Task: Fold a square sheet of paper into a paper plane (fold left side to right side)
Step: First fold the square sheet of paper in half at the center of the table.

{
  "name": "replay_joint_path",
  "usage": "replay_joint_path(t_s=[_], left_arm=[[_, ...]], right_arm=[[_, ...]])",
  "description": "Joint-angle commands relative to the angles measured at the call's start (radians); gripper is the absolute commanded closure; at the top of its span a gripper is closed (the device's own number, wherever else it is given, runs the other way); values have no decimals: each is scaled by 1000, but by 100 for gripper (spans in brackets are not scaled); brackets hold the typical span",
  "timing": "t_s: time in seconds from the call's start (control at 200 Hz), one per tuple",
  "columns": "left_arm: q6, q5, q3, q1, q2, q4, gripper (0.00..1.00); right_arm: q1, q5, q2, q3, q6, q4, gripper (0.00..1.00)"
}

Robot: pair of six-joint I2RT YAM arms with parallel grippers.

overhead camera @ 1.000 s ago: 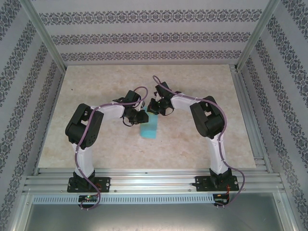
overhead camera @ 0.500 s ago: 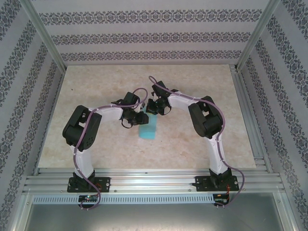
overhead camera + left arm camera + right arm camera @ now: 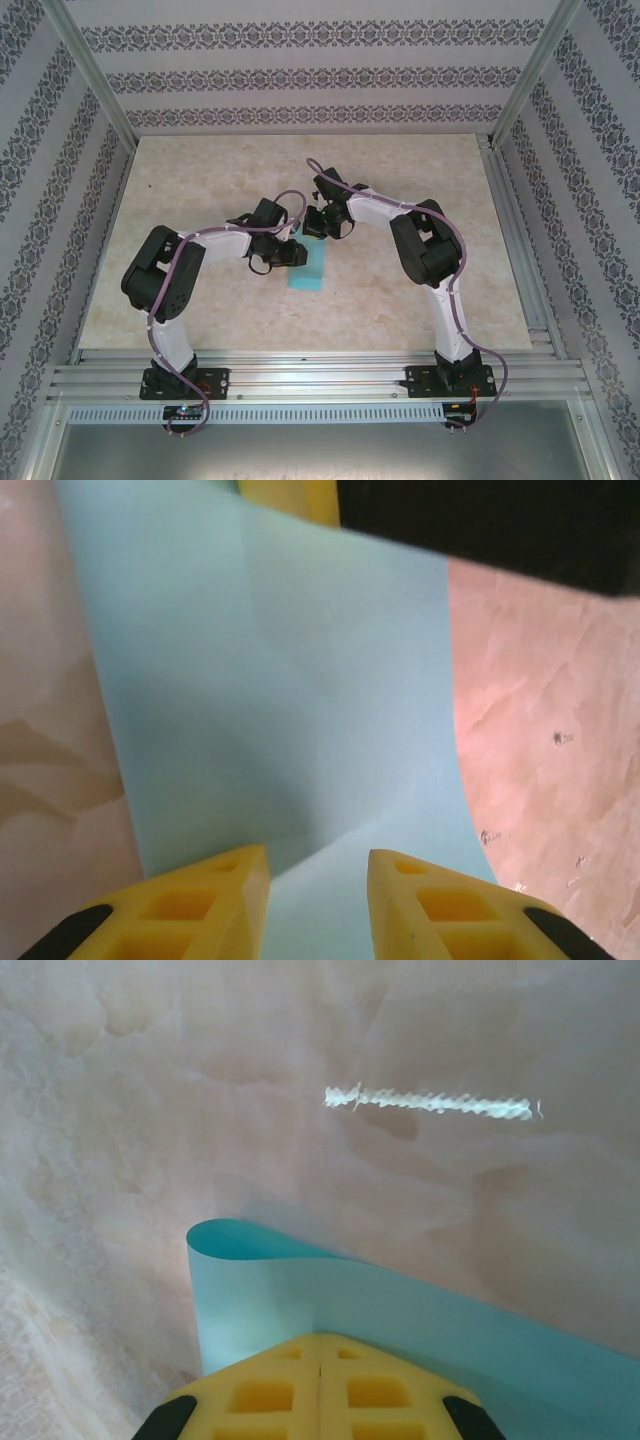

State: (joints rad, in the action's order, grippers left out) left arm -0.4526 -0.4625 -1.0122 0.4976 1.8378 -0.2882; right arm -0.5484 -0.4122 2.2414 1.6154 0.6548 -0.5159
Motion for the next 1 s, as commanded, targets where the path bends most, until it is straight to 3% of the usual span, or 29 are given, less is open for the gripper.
replay_joint_path(t_s=[0.0,0.994], left_arm=[[13,-34,58,25,-15,-133,68],[6,-65,242,105,-142,-95,67]], right_arm=[[10,119,52,6,-23,-45,96],[11,121,58,19,-26,-62,96]])
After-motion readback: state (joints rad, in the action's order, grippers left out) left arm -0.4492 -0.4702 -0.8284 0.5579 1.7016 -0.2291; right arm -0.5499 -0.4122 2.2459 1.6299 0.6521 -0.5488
